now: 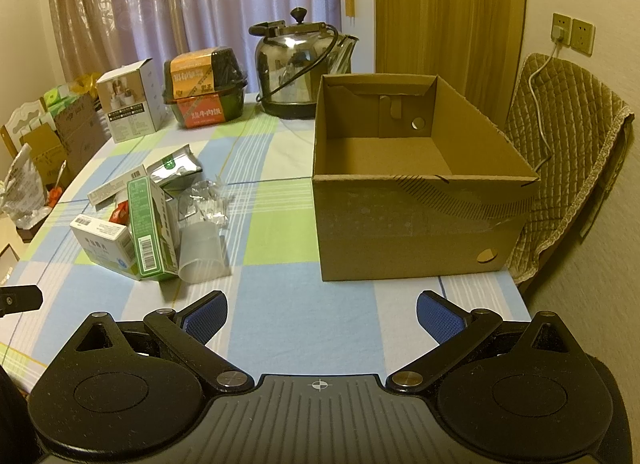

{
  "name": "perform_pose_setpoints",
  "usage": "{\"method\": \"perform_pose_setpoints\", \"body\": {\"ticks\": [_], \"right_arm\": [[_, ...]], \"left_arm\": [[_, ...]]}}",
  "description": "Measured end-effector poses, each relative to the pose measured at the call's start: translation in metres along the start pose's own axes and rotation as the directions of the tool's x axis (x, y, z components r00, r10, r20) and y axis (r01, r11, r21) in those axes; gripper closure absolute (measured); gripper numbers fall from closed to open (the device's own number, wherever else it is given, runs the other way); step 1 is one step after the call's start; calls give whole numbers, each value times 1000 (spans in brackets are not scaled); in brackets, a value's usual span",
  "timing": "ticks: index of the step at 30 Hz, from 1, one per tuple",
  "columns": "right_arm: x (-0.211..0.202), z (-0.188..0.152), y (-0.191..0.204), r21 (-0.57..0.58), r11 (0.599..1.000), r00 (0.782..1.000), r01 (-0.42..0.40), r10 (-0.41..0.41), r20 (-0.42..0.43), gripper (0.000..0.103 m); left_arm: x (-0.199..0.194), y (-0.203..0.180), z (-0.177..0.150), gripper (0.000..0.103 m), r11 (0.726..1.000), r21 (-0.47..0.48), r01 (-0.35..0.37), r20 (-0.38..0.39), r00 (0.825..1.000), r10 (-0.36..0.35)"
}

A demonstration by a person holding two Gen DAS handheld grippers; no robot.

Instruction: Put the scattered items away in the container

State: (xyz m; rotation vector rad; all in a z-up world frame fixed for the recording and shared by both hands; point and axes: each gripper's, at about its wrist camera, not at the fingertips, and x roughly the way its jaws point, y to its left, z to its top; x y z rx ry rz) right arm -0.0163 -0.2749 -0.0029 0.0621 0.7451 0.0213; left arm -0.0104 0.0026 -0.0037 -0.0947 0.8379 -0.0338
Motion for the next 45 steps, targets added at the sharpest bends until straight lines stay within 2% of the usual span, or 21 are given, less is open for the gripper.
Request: {"method": "perform_pose_setpoints", "body": {"ticks": [4,6,11,14,19,22,26,27,28,29,30,33,36,41,43,45], "right_arm": [[2,2,4,-22,999,999,-31,31,-15,0],[1,5,10,-56,996,997,-73,73,-9,0],[-10,16,32,-145,980,985,-140,152,78,0],[-6,25,52,-210,967,978,-146,173,117,0],[17,39,79,-225,952,971,-207,227,67,0],[37,45,93,-231,945,970,-232,242,16,0],[64,44,111,-238,936,965,-260,259,-35,0],[70,43,115,-245,933,964,-263,261,-44,0],[76,42,119,-251,929,962,-271,266,-55,10],[83,41,123,-253,924,958,-286,275,-77,29],[91,41,126,-255,923,957,-288,271,-101,34],[108,37,133,-260,922,956,-287,261,-131,34],[121,33,136,-267,922,958,-280,251,-140,34],[139,30,140,-270,920,955,-283,246,-164,34],[146,30,143,-278,919,956,-278,238,-169,34],[151,29,144,-276,918,953,-285,241,-183,50]], "left_arm": [[0,0,3,1,1000,9,3,9,1000,-3],[1,2,6,1,1000,13,3,15,1000,-3],[4,11,18,1,999,45,-7,29,1000,6],[7,19,26,1,998,66,-11,35,999,8],[14,32,45,1,987,154,-39,68,997,28],[20,36,56,1,968,243,-67,97,994,44],[34,44,69,1,935,351,-55,106,994,19],[38,45,72,1,923,381,-51,104,994,11],[42,46,73,1,910,413,-45,103,995,3],[47,47,75,1,895,444,-39,99,995,-6],[52,47,76,1,877,479,-31,93,996,-16],[66,44,75,1,822,569,2,77,996,-55],[82,43,72,2,755,654,31,54,995,-88],[108,37,72,7,660,747,81,11,991,-135],[116,31,71,8,603,792,95,0,988,-156],[122,23,70,9,528,842,109,-15,984,-180]]}}
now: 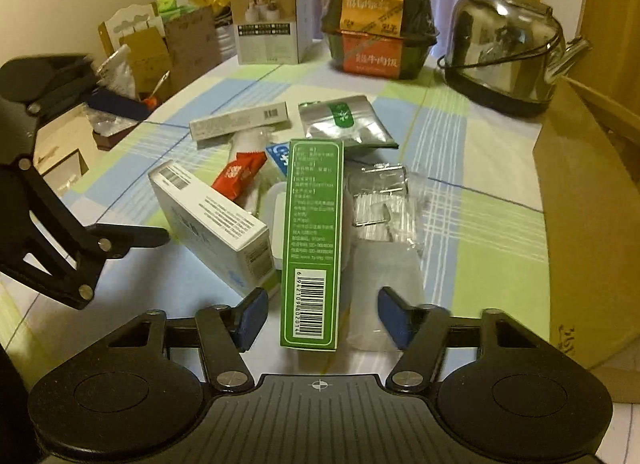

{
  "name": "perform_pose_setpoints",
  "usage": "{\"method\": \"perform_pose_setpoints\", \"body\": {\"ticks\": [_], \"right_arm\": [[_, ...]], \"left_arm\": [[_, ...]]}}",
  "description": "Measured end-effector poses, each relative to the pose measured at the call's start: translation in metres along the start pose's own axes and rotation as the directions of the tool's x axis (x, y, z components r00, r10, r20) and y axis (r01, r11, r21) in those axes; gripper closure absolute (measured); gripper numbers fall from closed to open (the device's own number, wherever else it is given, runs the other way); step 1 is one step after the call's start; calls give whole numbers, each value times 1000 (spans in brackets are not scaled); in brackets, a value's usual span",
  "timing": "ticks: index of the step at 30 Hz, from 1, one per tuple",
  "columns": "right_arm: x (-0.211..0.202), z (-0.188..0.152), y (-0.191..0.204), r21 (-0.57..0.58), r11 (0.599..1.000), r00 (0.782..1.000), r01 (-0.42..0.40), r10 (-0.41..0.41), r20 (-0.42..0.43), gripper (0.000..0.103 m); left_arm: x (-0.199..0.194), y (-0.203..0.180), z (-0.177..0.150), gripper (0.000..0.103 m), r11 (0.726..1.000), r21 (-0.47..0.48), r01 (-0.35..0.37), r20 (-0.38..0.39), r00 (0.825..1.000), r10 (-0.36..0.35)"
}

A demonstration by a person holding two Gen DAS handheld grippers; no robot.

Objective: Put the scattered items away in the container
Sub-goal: 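Grasp the tall green box with the right tool while the left tool grasps the white medicine box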

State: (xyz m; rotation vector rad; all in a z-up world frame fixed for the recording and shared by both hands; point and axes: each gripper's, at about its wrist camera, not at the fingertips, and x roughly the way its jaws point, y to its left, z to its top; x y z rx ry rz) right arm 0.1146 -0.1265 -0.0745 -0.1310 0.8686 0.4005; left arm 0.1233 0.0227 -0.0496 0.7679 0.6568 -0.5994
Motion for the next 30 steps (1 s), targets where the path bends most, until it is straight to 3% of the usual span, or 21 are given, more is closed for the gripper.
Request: {"method": "perform_pose_setpoints", "body": {"ticks": [5,7,9,16,20,24,30], "right_arm": [[7,2,0,-20,1000,1000,-2,1,-8,51],[8,4,-1,-20,1000,1000,-3,3,-10,51],[8,5,-2,-12,1000,1000,-13,13,-15,67],[1,5,-6,11,1000,999,-26,26,-19,70],[-4,4,-7,31,999,999,-35,36,-27,70],[-2,3,-5,15,999,999,-34,34,-20,70],[2,7,-2,-19,1000,1000,-21,21,6,70]], "left_arm": [[22,-3,9,15,985,141,101,-43,995,-95],[32,0,12,30,976,153,154,-86,986,-142],[39,4,12,46,968,140,207,-126,974,-190],[32,11,13,66,962,39,271,-220,941,-256],[19,5,16,67,946,-38,321,-250,914,-320],[16,-9,18,67,951,-12,308,-241,923,-301],[15,-31,15,67,958,143,247,-243,948,-208]]}}
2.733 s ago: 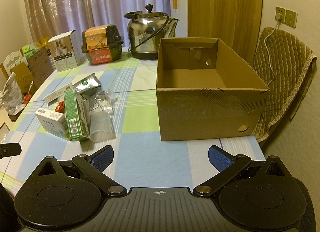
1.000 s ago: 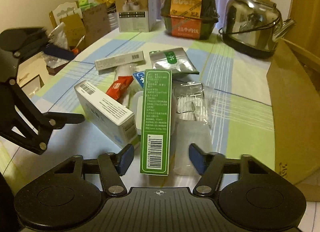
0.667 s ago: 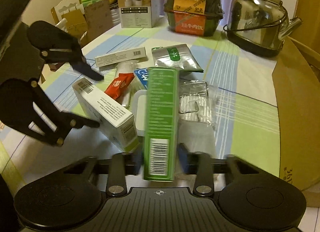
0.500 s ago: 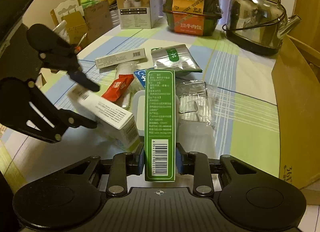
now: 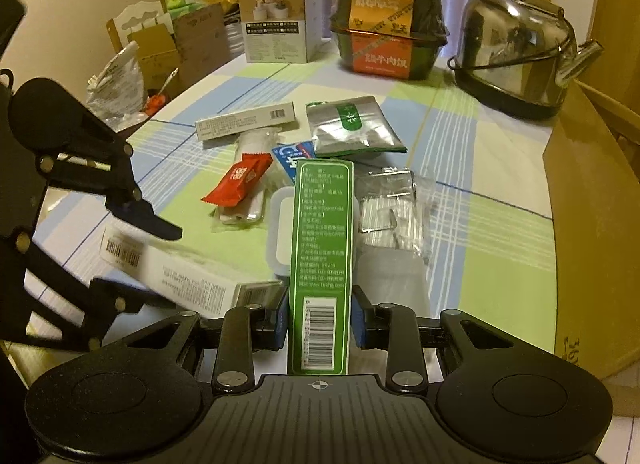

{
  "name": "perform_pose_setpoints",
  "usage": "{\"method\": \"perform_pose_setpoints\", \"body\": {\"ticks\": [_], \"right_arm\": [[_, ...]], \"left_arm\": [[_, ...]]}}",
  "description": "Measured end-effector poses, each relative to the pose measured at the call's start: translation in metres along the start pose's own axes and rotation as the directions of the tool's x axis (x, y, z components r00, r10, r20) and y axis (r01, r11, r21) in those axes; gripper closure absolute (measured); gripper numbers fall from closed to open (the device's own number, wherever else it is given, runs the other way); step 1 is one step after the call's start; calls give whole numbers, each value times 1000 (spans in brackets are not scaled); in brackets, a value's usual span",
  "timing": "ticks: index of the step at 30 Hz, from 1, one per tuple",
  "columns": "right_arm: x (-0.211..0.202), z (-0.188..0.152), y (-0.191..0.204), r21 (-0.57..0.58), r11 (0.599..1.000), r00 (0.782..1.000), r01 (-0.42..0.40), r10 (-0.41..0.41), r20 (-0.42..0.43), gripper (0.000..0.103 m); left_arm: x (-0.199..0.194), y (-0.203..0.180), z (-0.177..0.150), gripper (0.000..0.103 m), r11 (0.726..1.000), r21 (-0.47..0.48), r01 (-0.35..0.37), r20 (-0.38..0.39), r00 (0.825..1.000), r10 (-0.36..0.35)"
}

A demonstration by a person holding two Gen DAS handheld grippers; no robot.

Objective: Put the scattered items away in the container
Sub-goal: 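Grasp the tall green box with the right tool while the left tool grasps the white medicine box, then carry the white box in the left tool and green box in the right tool over the cardboard box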

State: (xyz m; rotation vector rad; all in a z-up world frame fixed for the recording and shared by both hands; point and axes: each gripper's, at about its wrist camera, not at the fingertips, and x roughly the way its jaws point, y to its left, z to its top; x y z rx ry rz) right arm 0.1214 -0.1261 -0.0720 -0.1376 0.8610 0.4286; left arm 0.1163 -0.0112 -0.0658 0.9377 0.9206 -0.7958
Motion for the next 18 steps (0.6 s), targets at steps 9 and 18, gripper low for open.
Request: {"method": "perform_pose_setpoints", "body": {"ticks": [9,18], "right_arm": [[14,5,-2,3,1000,1000,0,0,-2,70],[-10,5,-11,63,998,1000,6,-5,-13,70]], "left_arm": [[8,-13,-2,79,983,152,-105,5,994,106],[-6,-5,2,83,999,-13,-47,13,999,47]]}}
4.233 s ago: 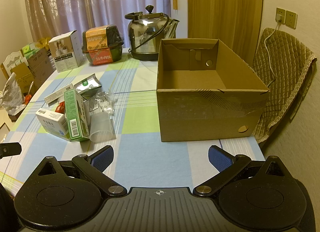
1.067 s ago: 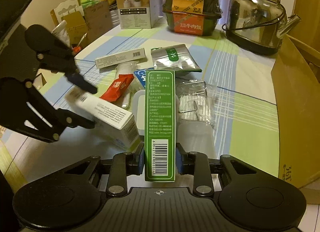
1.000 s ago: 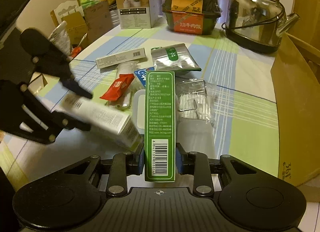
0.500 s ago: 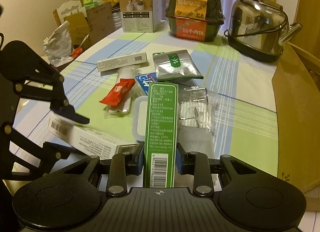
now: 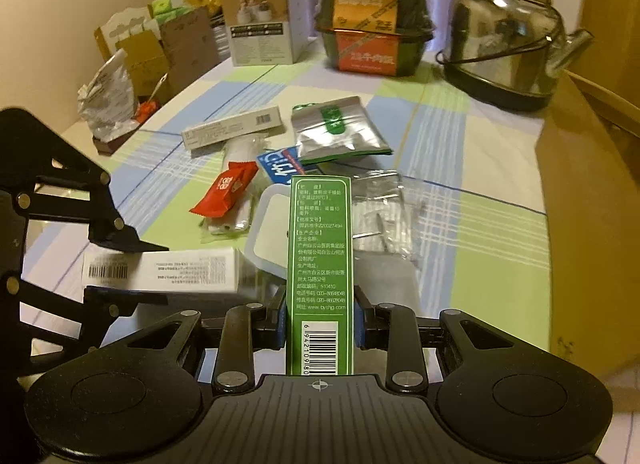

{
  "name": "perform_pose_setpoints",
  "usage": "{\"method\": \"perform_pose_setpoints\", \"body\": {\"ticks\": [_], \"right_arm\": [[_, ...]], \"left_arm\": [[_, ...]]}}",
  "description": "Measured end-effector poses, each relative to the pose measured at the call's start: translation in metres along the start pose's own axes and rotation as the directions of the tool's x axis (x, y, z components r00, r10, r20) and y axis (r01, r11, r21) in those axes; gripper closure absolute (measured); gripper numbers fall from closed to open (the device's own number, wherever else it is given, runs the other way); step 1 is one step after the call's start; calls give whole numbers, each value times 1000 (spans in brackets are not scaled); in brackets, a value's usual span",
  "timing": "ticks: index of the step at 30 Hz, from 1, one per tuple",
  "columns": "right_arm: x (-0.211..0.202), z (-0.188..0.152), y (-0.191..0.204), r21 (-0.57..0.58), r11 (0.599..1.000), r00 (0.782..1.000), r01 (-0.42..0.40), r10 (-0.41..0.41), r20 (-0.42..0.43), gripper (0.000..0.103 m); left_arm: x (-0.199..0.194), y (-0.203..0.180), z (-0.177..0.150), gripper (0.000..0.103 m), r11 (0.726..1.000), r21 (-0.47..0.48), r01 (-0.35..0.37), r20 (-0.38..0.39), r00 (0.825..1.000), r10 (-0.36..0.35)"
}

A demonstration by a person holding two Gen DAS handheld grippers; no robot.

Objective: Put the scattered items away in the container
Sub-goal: 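Carry the white box in the left tool and green box in the right tool over the cardboard box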

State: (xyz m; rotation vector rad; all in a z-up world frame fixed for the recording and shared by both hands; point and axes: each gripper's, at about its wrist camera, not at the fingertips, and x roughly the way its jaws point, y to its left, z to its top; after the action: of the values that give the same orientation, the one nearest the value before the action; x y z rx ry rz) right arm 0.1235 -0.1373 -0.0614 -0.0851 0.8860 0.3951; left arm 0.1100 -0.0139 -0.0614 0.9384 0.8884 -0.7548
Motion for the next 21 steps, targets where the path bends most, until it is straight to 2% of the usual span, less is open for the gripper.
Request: {"method": "perform_pose_setpoints", "body": {"ticks": [2,5,8,13,21], "right_arm": [[-13,-3,-5,24,1000,1000,1,-1,0,70],[-32,-12,-11,57,998,1000,4,-3,-10,70],[-47,-24,-16,77,997,1000,18,-16,-23,70],[-70,-38,-31,127,991,999,39,-36,-24,70],[-107,-44,-48,141,985,995,95,-95,-3,70]], "left_arm": [[-10,7,1,83,992,-115,44,27,999,-41],[-23,14,0,83,958,-264,108,64,993,-95],[-32,12,3,83,924,-353,143,82,989,-121],[-44,0,13,83,895,-410,177,119,983,-140],[-60,-23,44,83,888,-424,177,149,981,-125]]}}
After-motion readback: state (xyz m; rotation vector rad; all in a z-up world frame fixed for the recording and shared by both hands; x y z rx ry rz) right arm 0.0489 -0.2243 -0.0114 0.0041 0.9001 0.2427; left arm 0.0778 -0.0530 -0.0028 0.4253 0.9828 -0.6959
